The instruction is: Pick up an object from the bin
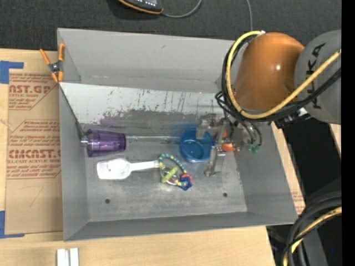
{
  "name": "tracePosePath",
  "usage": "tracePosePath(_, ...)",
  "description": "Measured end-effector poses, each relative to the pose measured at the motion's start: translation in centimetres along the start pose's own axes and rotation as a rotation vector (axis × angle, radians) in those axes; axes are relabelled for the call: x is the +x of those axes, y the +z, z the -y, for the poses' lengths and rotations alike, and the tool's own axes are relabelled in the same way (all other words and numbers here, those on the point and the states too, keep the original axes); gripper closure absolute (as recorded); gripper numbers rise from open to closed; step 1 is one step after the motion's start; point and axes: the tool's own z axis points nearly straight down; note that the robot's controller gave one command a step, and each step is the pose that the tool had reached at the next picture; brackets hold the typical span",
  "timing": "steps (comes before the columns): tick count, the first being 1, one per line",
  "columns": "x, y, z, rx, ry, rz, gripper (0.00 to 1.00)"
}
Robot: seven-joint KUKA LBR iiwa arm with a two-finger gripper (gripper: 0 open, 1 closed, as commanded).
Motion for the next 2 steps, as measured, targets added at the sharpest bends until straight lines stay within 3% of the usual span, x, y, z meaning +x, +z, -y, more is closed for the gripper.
tracePosePath(1, -0.1, -0.5, 0.0, 0.000, 0.000, 0.008, 0.00)
tracePosePath(2, -3.8, 11.2, 3.8, 0.001, -0.024, 0.009, 0.00)
